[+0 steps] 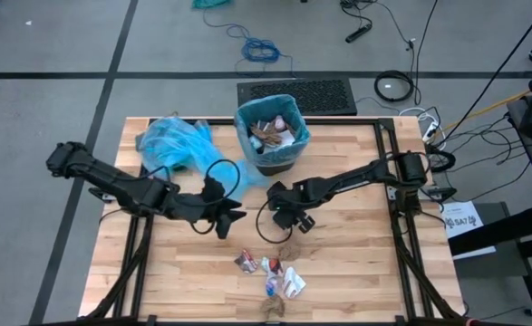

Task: Place trash/remove bag and relplace
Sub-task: Put the white paper into the trash bin

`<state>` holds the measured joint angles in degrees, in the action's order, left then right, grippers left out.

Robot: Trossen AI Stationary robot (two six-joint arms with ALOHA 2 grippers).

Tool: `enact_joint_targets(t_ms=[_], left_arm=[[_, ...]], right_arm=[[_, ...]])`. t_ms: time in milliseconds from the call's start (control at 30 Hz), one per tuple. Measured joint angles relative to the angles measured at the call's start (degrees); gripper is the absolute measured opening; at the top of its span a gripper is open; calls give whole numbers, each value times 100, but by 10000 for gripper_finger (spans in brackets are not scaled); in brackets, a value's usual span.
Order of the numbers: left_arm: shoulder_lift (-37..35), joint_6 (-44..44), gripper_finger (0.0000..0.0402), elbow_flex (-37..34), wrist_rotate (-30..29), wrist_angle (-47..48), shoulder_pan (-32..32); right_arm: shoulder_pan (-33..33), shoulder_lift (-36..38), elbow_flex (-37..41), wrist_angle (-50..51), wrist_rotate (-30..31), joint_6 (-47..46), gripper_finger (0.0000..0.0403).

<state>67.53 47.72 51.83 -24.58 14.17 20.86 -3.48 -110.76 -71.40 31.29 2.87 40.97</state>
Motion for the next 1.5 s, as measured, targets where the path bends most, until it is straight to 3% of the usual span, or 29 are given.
enact_joint_targets(t_ms=[133, 200, 567, 967, 1233, 1367, 1500], left_arm=[[-5, -1, 183, 2, 85, -40, 81], [7, -1, 183, 2, 164, -76, 87], [264, 442, 183, 2, 551, -816, 79], [264, -123, 182, 2, 419, -769, -530], [327, -1680, 182, 3, 411, -807, -910], [375, -1802, 182, 2, 409, -746, -969], [454, -2553, 182, 9, 409, -755, -1042]], right_arm=[[8, -133, -13, 333, -36, -509, 40], [2, -102, -21, 560, -29, -826, 12], [11, 1445, 7, 1441, -23, -2153, 1], [-256, 3516, 4, 2273, -6, -4158, 0], [-193, 4211, 4, 1092, 63, -4631, 0], [29, 4253, 4, 220, 66, -4515, 0], [360, 4184, 4, -539, 245, -4284, 0]])
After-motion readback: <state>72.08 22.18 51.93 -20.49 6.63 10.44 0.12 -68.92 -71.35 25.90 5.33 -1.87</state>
